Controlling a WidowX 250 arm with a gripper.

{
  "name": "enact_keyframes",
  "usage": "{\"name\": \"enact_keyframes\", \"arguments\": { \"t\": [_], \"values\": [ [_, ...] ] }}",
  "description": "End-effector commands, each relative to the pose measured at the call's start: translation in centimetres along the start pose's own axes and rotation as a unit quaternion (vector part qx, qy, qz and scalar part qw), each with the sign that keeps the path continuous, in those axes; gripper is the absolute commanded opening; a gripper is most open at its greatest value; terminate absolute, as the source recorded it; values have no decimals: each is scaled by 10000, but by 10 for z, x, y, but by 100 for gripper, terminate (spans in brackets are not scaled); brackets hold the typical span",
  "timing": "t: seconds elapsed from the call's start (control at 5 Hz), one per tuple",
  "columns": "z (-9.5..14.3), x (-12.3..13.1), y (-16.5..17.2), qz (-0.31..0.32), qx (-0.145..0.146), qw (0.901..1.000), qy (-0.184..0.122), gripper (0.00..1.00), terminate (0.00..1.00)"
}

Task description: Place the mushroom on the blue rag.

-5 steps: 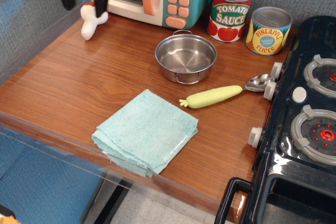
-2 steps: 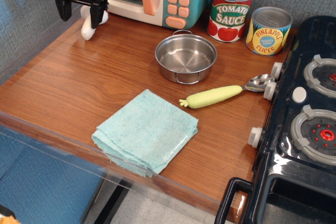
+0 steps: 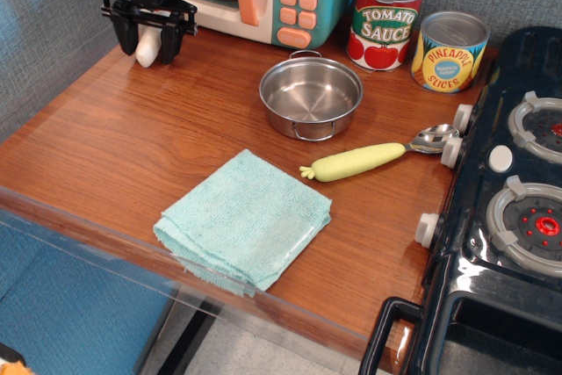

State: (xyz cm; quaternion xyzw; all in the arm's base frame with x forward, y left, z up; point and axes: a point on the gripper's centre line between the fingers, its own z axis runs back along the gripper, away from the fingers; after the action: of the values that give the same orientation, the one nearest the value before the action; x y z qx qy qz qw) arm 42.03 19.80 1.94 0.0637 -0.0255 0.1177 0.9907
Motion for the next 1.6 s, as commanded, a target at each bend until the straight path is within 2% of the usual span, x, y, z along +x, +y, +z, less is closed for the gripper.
{"name": "enact_keyframes", "arguments": {
  "t": [0.0, 0.2, 0.4, 0.6, 0.8, 1.0, 1.2, 1.4],
  "values": [
    [61, -8, 3, 27, 7, 9983, -580, 0, 0],
    [87, -36, -29, -45, -70, 9971, -756, 0, 0],
    [106, -81, -65, -510, -191, 9954, -786, 0, 0],
    [110, -127, -98, -1138, -388, 9898, -767, 0, 0],
    [101, -169, -135, -1811, -517, 9799, -663, 0, 0],
    [94, -193, -163, -2148, -363, 9744, -562, 0, 0],
    [83, -204, -165, -2142, -339, 9754, -408, 0, 0],
    [75, -210, -158, -1915, -248, 9806, -328, 0, 0]
  ]
}}
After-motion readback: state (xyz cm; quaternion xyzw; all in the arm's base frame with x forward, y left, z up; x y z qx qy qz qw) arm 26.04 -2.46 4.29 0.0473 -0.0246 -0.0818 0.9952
